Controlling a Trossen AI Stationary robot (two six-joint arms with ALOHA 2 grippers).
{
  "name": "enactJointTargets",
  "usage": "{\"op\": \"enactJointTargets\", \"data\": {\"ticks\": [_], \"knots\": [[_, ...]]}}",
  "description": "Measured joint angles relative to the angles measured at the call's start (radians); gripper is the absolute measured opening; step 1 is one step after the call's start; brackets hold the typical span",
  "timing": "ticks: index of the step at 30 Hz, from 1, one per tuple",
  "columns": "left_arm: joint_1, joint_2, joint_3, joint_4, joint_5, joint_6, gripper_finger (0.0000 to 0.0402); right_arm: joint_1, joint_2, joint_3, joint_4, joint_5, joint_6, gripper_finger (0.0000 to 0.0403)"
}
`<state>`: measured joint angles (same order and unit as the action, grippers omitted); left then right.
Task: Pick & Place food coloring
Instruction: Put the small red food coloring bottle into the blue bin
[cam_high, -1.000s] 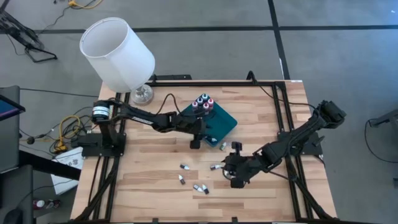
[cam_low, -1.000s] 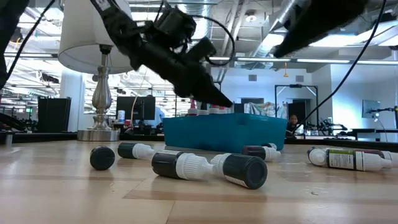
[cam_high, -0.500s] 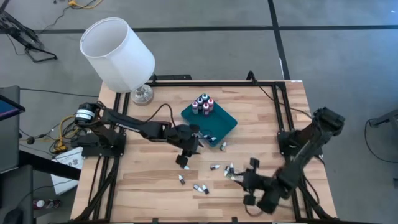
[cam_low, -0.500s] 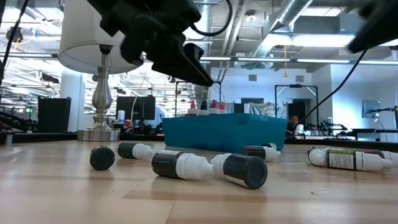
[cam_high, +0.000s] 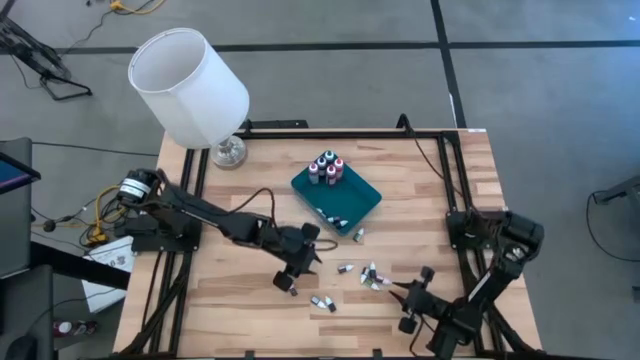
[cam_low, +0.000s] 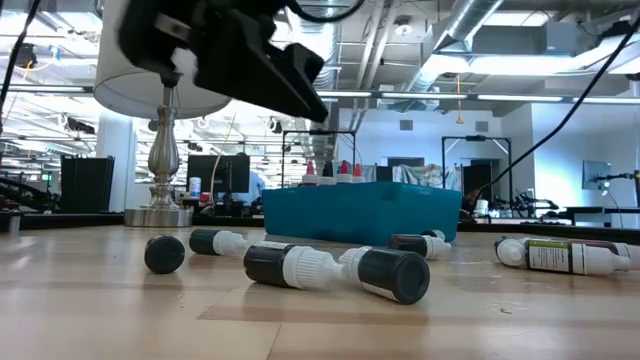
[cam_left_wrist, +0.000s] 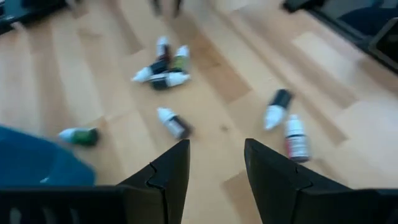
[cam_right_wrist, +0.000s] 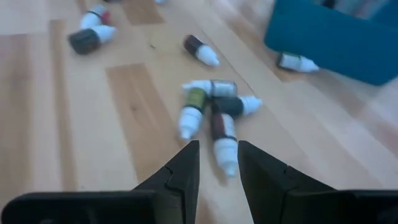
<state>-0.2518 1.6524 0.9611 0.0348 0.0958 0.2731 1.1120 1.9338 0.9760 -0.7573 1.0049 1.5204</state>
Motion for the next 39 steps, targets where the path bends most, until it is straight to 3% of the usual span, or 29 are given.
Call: {"op": "enactJointTargets", "data": {"ticks": [4, 11, 24, 34, 39], "knots": [[-0.071, -0.002, 0.0, -0.001, -0.023, -0.006, 0.0148, 0.017, 0.031, 0.0, -0.048, 0.056, 0.107, 0.0102], [-0.209, -0.085, 0.0, -0.049, -0.173, -0.019, 0.0148, 0.023, 0.032, 0.0, -0.05, 0.073, 0.14, 0.0102], [-0.504, -0.127, 0.0, -0.207, -0.678, -0.111, 0.0148, -0.036, 0.032, 0.0, -0.034, 0.045, 0.095, 0.0102], [-0.579, -0.128, 0.0, -0.319, -0.942, -0.199, 0.0148, -0.075, 0.032, 0.0, 0.015, 0.014, 0.013, 0.0102], [-0.58, -0.128, 0.0, -0.367, -0.974, -0.243, 0.0148, -0.089, 0.031, -0.022, 0.051, -0.009, -0.002, 0.0102]]}}
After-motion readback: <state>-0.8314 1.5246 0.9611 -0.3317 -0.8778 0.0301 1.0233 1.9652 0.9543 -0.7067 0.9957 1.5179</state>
